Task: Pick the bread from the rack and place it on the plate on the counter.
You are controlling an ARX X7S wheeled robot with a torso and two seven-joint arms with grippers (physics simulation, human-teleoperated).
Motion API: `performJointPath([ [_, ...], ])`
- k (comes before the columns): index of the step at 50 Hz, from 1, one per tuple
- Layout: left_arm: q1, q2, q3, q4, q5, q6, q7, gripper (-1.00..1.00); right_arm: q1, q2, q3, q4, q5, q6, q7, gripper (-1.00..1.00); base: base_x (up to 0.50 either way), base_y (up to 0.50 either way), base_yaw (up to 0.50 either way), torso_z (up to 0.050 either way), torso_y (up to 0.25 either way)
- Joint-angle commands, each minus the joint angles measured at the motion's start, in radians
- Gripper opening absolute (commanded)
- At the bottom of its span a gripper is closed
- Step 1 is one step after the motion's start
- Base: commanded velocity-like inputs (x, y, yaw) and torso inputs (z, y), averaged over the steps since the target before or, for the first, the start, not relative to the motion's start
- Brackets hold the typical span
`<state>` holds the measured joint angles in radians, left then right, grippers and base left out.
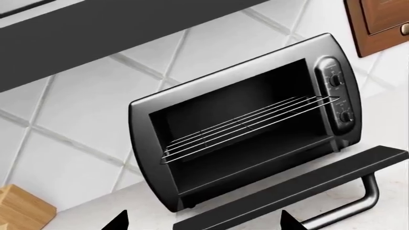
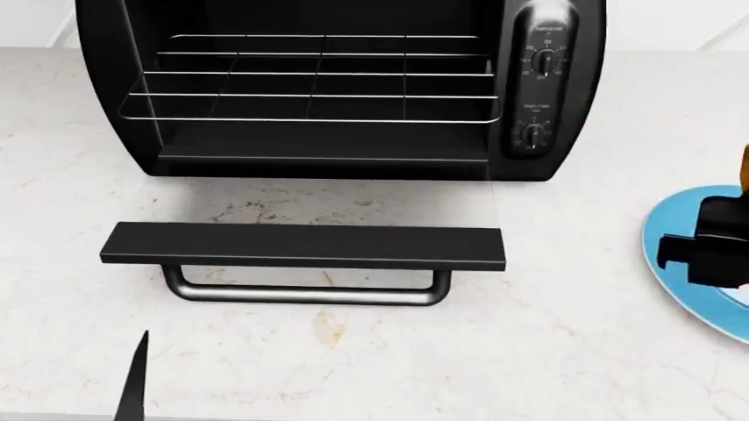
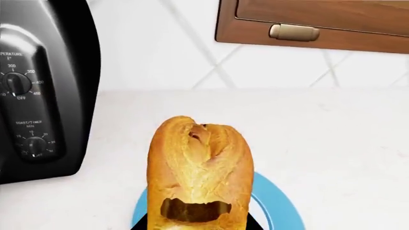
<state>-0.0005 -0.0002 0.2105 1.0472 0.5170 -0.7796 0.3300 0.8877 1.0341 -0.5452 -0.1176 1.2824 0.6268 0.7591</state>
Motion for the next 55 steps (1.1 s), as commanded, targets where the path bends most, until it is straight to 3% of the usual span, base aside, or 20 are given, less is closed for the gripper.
performJointPath([
  [1,-0.012,0.000,0.018,0.000,0.017,-0.016,0.004,1.00,0.117,-0.086,-0.053,0.151,-0.097,0.074,-0.091,-1.00,0.00,0.00,0.00,0.000,0.000],
  [25,-0.013,0.000,0.034,0.000,0.036,-0.021,0.008,1.00,0.080,-0.131,-0.061,0.302,-0.109,0.043,-0.137,-1.00,0.00,0.00,0.00,0.000,0.000],
  [55,-0.029,0.000,0.100,0.000,0.097,-0.060,0.010,1.00,0.197,-0.205,-0.089,0.565,-0.172,0.047,-0.260,-1.00,0.00,0.00,0.00,0.000,0.000],
])
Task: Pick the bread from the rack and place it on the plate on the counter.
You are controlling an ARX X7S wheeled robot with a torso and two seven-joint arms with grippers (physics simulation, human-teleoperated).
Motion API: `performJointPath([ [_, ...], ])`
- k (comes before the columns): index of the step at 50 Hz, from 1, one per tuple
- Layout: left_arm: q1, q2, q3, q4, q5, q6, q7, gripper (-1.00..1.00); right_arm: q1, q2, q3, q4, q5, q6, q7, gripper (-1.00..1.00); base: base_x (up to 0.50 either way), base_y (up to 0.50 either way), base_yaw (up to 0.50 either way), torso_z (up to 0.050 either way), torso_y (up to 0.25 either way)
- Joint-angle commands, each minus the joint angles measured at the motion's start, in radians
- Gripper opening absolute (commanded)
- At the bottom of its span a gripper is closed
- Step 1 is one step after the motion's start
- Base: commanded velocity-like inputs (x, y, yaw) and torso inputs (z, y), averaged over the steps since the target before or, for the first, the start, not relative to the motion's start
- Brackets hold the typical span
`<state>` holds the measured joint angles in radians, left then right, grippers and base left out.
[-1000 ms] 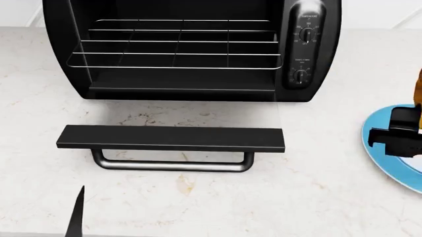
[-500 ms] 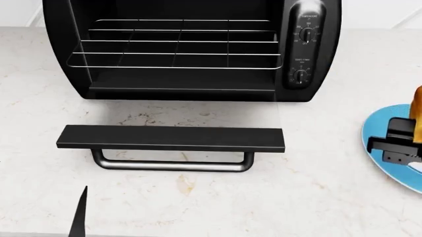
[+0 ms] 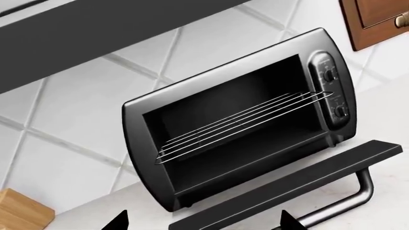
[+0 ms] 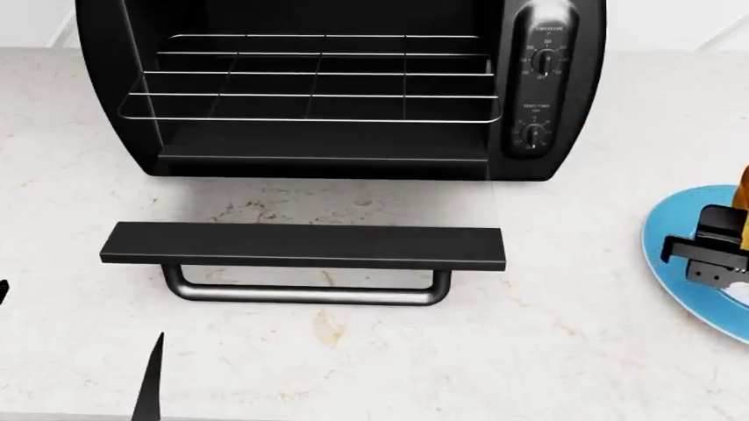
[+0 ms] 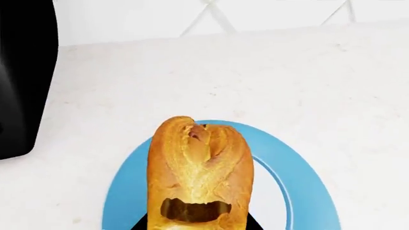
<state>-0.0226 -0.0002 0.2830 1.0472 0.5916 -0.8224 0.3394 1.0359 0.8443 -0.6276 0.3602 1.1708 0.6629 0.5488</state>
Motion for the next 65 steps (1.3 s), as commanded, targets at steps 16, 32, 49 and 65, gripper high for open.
performJointPath([
  [16,-0.017,0.000,0.050,0.000,0.050,-0.035,0.006,1.00,0.125,-0.083,-0.053,0.267,-0.134,0.006,-0.115,-1.00,0.00,0.00,0.00,0.000,0.000],
  [32,-0.039,0.000,0.086,0.000,0.087,-0.067,0.013,1.00,0.201,-0.151,-0.091,0.443,-0.203,-0.026,-0.187,-1.00,0.00,0.00,0.00,0.000,0.000],
  [49,-0.012,0.000,0.078,0.000,0.064,-0.033,0.002,1.00,0.176,-0.127,-0.078,0.347,-0.189,-0.028,-0.155,1.00,0.00,0.00,0.00,0.000,0.001],
  [65,0.001,0.000,0.062,0.000,0.045,-0.017,-0.008,1.00,0.009,0.116,0.025,-0.302,-0.040,-0.006,0.089,1.00,0.00,0.00,0.00,0.000,0.000],
])
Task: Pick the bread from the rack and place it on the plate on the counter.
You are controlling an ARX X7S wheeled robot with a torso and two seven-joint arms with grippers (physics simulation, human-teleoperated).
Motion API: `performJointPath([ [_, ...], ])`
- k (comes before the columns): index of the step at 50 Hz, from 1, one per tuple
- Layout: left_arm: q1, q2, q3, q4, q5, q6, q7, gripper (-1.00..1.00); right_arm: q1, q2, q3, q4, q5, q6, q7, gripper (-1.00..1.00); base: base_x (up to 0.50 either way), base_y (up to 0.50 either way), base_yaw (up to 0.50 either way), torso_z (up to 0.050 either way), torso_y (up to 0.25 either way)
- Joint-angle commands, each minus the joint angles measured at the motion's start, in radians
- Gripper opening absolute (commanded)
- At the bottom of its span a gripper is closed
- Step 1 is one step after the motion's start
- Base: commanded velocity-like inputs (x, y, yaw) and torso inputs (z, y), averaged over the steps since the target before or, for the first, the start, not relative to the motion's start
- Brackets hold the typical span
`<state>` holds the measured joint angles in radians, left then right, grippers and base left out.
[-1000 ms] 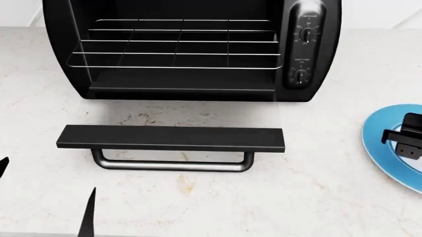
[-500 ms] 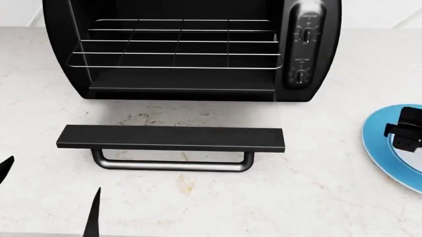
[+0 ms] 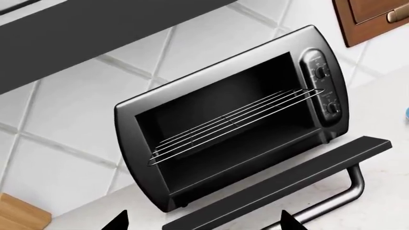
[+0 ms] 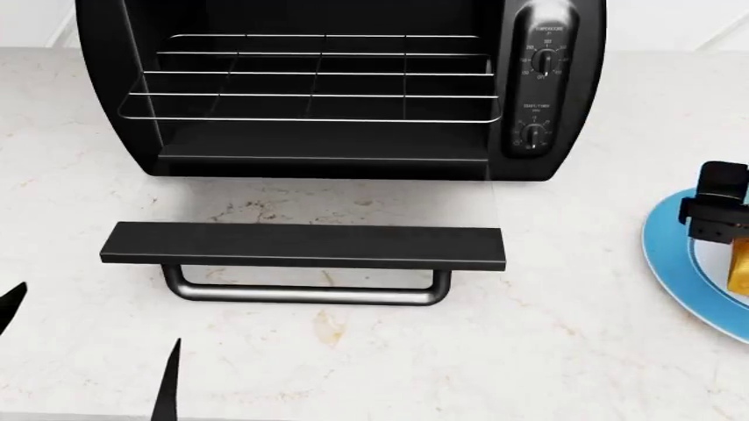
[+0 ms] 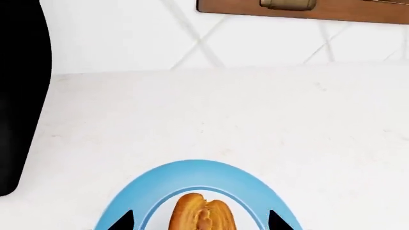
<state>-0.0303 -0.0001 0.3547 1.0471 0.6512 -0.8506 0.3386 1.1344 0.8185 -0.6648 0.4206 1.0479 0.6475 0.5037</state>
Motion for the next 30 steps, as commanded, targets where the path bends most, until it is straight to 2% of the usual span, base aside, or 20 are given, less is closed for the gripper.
performJointPath([
  [1,0.010,0.000,-0.012,0.000,-0.016,0.015,-0.007,1.00,-0.097,0.156,0.068,-0.390,0.092,0.010,0.142,1.00,0.00,0.00,0.00,0.000,0.000],
  [15,0.016,0.000,-0.030,0.000,-0.032,0.026,-0.011,1.00,-0.239,0.319,0.160,-0.666,0.212,-0.058,0.263,1.00,0.00,0.00,0.00,0.000,0.000],
  [24,0.011,0.000,-0.028,0.000,-0.030,0.023,-0.010,1.00,-0.447,0.487,0.229,-0.869,0.287,-0.225,0.357,1.00,0.00,0.00,0.00,0.000,0.000],
  [30,0.016,0.000,-0.034,0.000,-0.038,0.030,-0.011,1.00,-0.622,0.644,0.245,-0.972,0.323,-0.429,0.421,1.00,0.00,0.00,0.00,0.000,0.000],
])
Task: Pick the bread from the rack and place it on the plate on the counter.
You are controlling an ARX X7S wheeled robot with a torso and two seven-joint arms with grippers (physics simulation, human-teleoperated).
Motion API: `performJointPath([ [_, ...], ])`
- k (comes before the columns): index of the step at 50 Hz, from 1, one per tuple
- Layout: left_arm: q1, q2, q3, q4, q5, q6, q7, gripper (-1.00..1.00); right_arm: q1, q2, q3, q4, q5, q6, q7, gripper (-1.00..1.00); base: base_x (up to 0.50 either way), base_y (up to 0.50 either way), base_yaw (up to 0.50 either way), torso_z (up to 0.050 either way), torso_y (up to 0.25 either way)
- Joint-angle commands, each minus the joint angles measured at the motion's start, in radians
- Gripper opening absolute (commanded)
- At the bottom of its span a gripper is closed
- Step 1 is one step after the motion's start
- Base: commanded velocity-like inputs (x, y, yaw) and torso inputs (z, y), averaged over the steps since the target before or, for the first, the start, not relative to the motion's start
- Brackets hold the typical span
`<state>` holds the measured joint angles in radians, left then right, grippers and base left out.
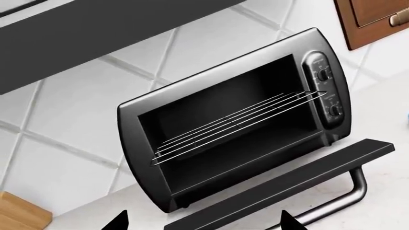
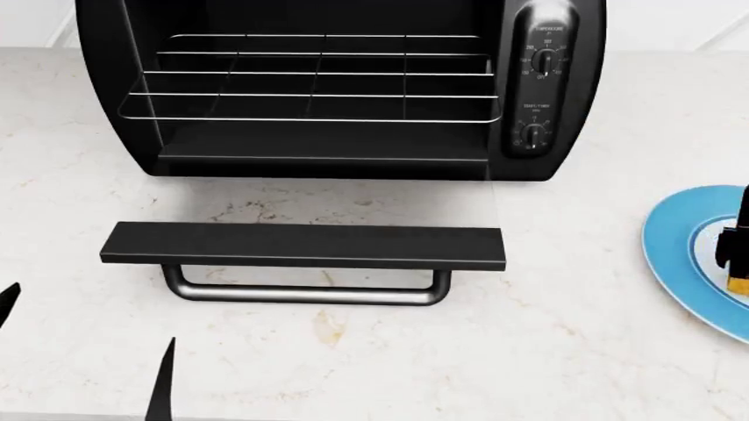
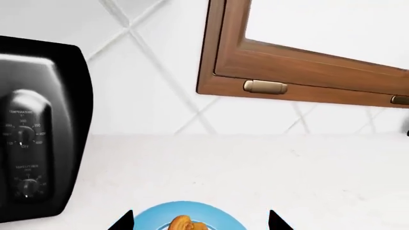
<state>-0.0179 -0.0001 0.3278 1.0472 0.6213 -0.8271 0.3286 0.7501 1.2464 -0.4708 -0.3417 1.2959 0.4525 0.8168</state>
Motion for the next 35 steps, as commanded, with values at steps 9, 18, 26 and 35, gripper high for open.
performJointPath([
  [9,0.000,0.000,-0.020,0.000,-0.016,0.010,-0.001,1.00,-0.305,0.324,0.030,-0.378,0.055,-0.346,0.209,1.00,0.00,0.00,0.00,0.000,0.000],
  [18,0.001,0.000,-0.019,0.000,-0.013,0.014,-0.006,1.00,-0.312,0.324,0.030,-0.516,-0.001,-0.380,0.273,1.00,0.00,0.00,0.00,0.000,0.000],
  [26,-0.012,0.000,-0.011,0.000,-0.007,0.002,-0.003,1.00,-0.883,-0.131,0.619,-0.621,0.071,0.205,-0.023,1.00,0.00,0.00,0.00,0.000,0.000],
  [35,-0.020,0.000,-0.020,0.000,-0.014,0.001,-0.003,1.00,-0.883,-0.115,1.211,-0.679,0.136,0.218,-0.021,1.00,0.00,0.00,0.00,0.000,0.000],
])
